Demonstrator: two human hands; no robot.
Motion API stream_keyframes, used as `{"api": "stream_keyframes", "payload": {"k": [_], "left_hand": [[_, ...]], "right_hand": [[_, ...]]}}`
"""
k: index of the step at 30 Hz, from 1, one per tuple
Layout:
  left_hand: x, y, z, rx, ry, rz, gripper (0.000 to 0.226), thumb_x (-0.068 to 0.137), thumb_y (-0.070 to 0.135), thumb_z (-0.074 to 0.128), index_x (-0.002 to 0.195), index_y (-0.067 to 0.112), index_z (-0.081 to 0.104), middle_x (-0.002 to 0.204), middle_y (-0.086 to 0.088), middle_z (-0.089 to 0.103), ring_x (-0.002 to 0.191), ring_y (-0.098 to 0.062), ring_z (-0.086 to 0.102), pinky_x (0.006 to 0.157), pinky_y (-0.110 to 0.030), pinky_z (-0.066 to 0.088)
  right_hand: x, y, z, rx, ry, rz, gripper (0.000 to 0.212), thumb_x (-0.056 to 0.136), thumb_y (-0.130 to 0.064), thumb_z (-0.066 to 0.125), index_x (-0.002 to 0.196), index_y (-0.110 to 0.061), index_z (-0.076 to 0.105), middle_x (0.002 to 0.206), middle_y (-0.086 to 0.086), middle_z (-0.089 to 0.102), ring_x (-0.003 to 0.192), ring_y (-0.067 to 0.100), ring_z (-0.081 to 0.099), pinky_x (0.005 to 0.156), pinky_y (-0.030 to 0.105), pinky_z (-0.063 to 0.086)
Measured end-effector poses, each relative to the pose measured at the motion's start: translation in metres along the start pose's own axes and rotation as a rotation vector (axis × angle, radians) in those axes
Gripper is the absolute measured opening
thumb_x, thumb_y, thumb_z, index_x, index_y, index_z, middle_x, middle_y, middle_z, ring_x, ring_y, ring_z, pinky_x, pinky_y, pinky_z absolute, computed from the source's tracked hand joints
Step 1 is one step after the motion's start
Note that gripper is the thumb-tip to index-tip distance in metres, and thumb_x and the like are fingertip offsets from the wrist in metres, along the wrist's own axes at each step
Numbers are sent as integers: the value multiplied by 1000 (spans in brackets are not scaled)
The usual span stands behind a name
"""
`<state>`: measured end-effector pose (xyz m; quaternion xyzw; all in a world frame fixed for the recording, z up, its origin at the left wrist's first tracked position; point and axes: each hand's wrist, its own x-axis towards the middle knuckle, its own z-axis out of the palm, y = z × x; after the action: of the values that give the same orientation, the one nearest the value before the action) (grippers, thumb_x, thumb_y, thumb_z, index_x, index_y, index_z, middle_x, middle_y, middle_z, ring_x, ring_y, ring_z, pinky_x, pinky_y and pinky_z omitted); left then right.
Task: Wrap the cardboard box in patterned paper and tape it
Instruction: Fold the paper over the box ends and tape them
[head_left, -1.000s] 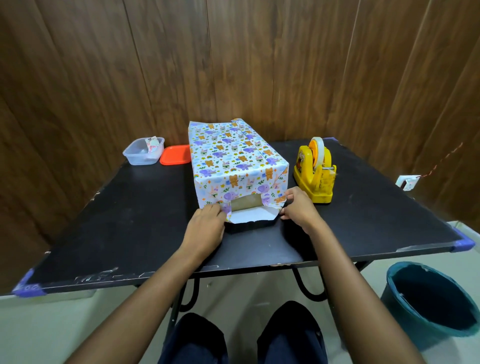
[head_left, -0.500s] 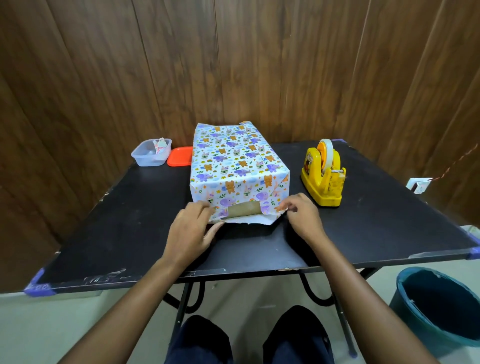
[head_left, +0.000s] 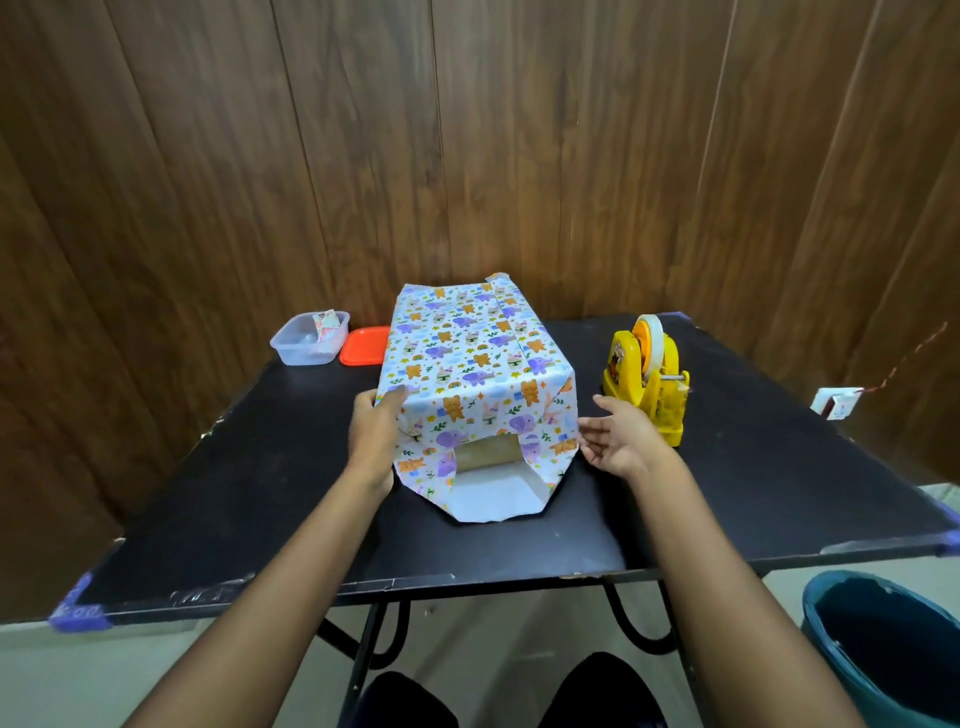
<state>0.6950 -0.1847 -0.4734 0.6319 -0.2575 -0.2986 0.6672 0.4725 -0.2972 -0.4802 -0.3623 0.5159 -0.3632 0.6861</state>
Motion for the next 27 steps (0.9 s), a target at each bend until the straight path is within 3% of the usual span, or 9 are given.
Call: {"api": "stream_keyframes", "payload": {"k": [3, 5, 7, 11, 14, 17, 21, 25, 27], "left_hand": [[-19, -3, -1, -202, -89, -20, 21, 89, 24, 55, 109, 21, 52, 108, -4, 64, 89, -19, 61, 67, -33, 51], [-33, -10, 9, -282, -175, -36, 19, 92, 20, 50, 108, 27, 58, 104, 0, 66, 88, -17, 62, 68, -34, 52], [-45, -20, 26, -318, -243, -103, 23, 94, 21, 47, 111, 26, 61, 103, 1, 68, 88, -15, 63, 73, -34, 51], [-52, -24, 56, -360, -351, -202, 25, 95, 28, 48, 98, 16, 70, 100, -7, 69, 98, -23, 60, 94, -40, 44], [-49, -15, 64, -527, -397, -295, 27, 97, 30, 39, 93, 15, 62, 95, -8, 64, 90, -26, 59, 84, -40, 46], [-47, -17, 65, -648, -420, -362, 34, 99, 26, 28, 100, 10, 58, 96, -14, 65, 87, -32, 63, 77, -45, 53], [-49, -39, 61, -703, -372, -444, 32, 101, 17, 31, 95, 4, 60, 76, -15, 70, 62, -24, 69, 57, -36, 59], [-37, -54, 47, -743, -249, -517, 29, 101, 13, 29, 113, 6, 55, 106, -18, 59, 86, -30, 59, 78, -43, 51], [-33, -61, 36, -833, -149, -581, 36, 101, 21, 23, 105, 3, 54, 108, -18, 53, 88, -30, 53, 75, -43, 48]], "right_hand": [[-29, -19, 2, 229, -168, -96, 38, 97, -34, 47, 93, -4, 71, 95, 12, 69, 76, 23, 67, 69, 34, 53], [-55, -39, 9, 364, -282, -223, 41, 96, -34, 50, 76, -8, 75, 85, 12, 73, 66, 22, 71, 66, 34, 56], [-82, -60, 15, 320, -247, -356, 33, 93, -31, 56, 76, -7, 70, 75, 10, 73, 60, 18, 70, 57, 27, 56], [-111, -82, 43, -102, -142, -621, 27, 83, -29, 70, 82, -2, 65, 78, 15, 65, 69, 22, 61, 60, 30, 50], [-116, -76, 67, -489, -130, -763, 34, 78, -30, 73, 85, 2, 66, 75, 19, 63, 62, 14, 55, 59, 26, 42], [-118, -68, 89, -860, -83, -892, 37, 81, -32, 68, 101, 0, 68, 99, 16, 68, 91, 25, 63, 80, 38, 49], [-120, -30, 124, -1333, 80, -941, 34, 92, -33, 52, 117, -11, 62, 115, 9, 64, 110, 28, 57, 96, 36, 41], [-111, 4, 140, -1477, 245, -959, 35, 99, -35, 42, 120, -11, 55, 123, 12, 56, 122, 31, 45, 102, 41, 30], [-106, 7, 143, -1459, 279, -938, 35, 99, -37, 41, 120, -11, 54, 122, 13, 56, 119, 32, 48, 97, 40, 35]]}}
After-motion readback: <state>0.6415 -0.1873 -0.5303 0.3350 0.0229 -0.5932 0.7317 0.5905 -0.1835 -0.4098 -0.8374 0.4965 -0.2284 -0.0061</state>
